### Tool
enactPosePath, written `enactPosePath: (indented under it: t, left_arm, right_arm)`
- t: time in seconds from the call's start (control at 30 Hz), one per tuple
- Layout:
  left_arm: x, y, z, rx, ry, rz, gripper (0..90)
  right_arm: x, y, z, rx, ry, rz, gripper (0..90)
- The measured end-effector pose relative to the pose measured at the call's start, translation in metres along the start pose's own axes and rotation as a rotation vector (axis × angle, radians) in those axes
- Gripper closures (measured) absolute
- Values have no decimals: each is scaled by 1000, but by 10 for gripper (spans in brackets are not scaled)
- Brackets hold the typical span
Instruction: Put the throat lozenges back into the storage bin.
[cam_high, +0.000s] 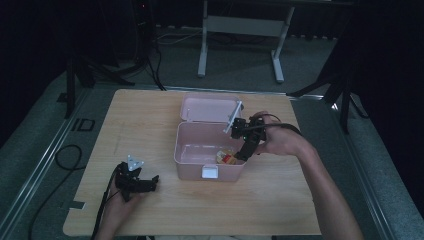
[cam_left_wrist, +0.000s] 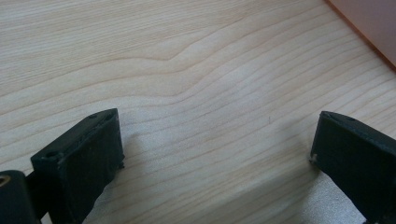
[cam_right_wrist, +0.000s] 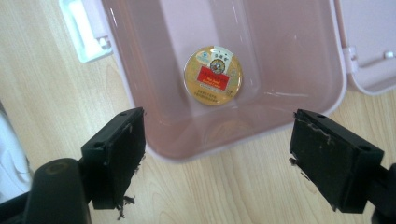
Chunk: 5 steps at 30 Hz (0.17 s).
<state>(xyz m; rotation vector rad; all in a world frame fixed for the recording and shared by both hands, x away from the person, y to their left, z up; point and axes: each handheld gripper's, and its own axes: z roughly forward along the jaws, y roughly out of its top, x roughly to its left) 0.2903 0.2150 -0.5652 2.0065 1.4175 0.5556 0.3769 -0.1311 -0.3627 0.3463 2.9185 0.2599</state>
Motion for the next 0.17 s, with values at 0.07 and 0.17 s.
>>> enactPosePath:
  t: [0.07,0.17]
  left_arm:
    - [0,0,0,0,0,0,25]
    - [0,0,0,0,0,-1,25]
  right_arm:
    - [1,-6,-2,-3,-8,11,184]
    - [2,-16,-4,-15,-22,22,184]
